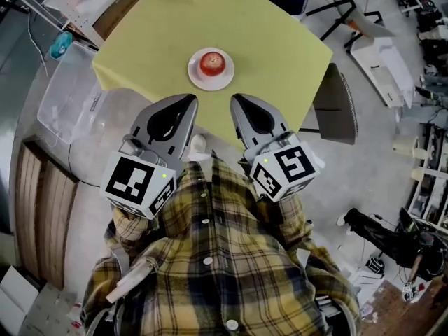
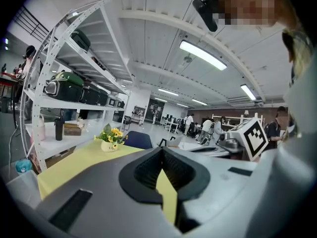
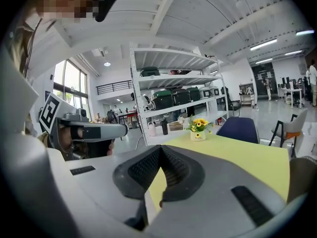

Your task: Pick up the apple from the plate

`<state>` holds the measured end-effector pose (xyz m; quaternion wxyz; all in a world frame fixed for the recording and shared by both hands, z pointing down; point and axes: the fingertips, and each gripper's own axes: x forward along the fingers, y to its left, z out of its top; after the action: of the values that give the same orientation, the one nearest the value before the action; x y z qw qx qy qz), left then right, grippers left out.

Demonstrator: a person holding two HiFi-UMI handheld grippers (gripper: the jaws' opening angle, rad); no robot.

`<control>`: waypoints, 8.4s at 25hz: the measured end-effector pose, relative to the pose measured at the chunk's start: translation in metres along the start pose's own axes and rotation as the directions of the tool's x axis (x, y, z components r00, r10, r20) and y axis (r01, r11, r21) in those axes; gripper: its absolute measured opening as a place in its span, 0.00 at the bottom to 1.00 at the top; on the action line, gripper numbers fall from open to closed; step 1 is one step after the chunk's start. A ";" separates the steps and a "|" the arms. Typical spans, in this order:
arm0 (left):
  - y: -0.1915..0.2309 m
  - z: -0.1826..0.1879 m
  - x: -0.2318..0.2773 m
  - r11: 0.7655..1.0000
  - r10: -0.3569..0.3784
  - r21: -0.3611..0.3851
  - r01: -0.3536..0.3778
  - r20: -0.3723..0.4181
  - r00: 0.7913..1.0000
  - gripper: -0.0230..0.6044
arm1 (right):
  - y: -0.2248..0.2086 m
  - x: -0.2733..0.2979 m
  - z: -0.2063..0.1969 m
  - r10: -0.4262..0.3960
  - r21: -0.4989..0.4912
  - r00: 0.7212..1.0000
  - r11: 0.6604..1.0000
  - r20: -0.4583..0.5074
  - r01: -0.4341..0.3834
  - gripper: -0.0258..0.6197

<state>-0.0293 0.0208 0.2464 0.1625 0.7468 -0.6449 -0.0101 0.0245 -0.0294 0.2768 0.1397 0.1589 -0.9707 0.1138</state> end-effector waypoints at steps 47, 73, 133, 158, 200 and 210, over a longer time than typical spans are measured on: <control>0.121 -0.011 0.186 0.794 -0.574 -0.016 0.607 -0.348 0.741 0.05 | -0.125 0.123 -0.012 -0.577 0.281 0.808 0.762 -0.115 0.584 0.03; 0.153 -0.053 0.192 0.874 -0.468 -0.071 0.480 -0.389 0.794 0.05 | -0.131 0.164 -0.086 -0.388 0.300 0.887 0.840 -0.249 0.452 0.15; 0.194 -0.113 0.187 0.897 -0.433 -0.140 0.420 -0.472 0.768 0.05 | -0.132 0.217 -0.177 -0.337 0.237 0.845 0.856 -0.415 0.458 0.63; 0.139 -0.020 0.196 0.862 -0.487 -0.036 0.506 -0.334 0.807 0.05 | -0.124 0.159 -0.076 -0.380 0.268 0.866 0.841 -0.323 0.469 0.63; 0.103 0.065 0.184 0.843 -0.524 0.025 0.537 -0.186 0.831 0.05 | -0.097 0.136 0.017 -0.348 0.151 0.919 0.914 -0.184 0.376 0.63; 0.091 0.075 0.185 0.797 -0.570 0.080 0.599 -0.232 0.788 0.05 | -0.096 0.130 0.014 -0.337 0.149 0.922 0.918 -0.191 0.367 0.63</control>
<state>-0.1022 -0.1857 0.2349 0.1579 0.9170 -0.3610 0.0618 -0.0640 -0.1579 0.3206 0.2210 0.3338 -0.8970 0.1875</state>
